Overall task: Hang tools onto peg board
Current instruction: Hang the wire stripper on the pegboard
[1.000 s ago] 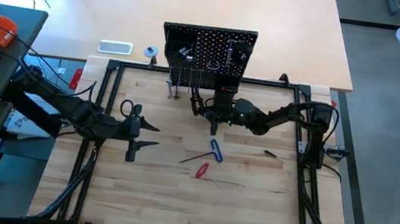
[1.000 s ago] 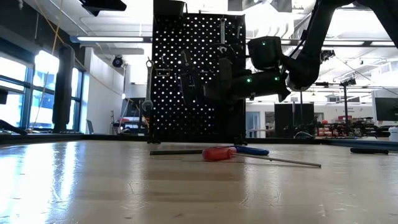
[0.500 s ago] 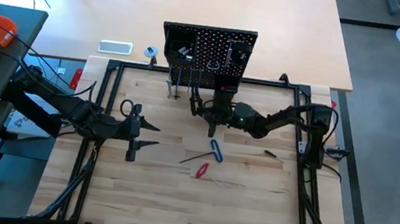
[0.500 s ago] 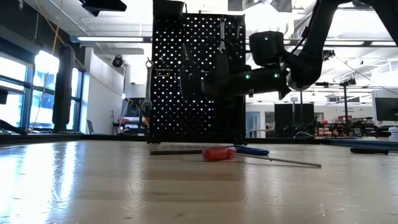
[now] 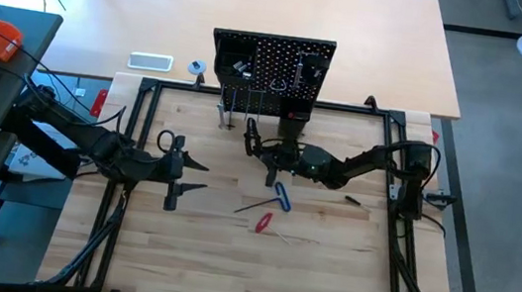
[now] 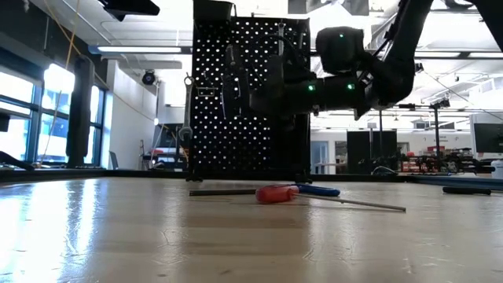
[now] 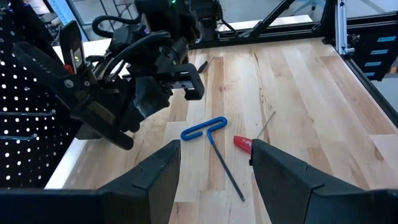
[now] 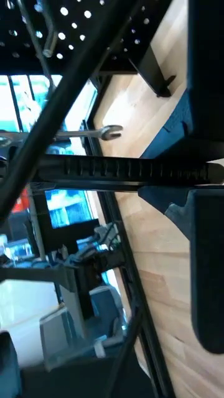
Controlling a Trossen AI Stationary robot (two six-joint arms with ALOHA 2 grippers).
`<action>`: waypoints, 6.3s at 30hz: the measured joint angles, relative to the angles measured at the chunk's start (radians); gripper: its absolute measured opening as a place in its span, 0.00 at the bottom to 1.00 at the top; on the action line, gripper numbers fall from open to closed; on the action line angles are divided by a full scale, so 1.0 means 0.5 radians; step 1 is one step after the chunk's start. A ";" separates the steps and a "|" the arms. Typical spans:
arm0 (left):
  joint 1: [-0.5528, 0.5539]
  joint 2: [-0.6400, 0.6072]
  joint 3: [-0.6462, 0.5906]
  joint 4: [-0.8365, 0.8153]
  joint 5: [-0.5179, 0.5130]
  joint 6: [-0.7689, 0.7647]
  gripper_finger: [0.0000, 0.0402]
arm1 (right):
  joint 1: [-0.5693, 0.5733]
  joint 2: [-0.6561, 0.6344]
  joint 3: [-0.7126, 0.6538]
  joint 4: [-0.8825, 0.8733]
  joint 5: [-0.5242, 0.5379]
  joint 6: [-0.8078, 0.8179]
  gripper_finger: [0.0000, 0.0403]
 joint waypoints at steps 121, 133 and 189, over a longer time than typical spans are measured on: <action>1.238 1.158 -0.726 2.829 0.997 0.080 0.05 | 0.265 -0.207 -0.038 -0.440 0.169 -0.249 0.56; 1.476 1.160 -0.752 2.782 1.141 0.042 0.05 | 0.272 -0.207 -0.055 -0.596 0.238 -0.252 0.56; 1.902 1.264 -0.790 2.795 1.588 0.019 0.05 | 0.206 -0.207 -0.157 -0.695 0.204 -0.354 0.56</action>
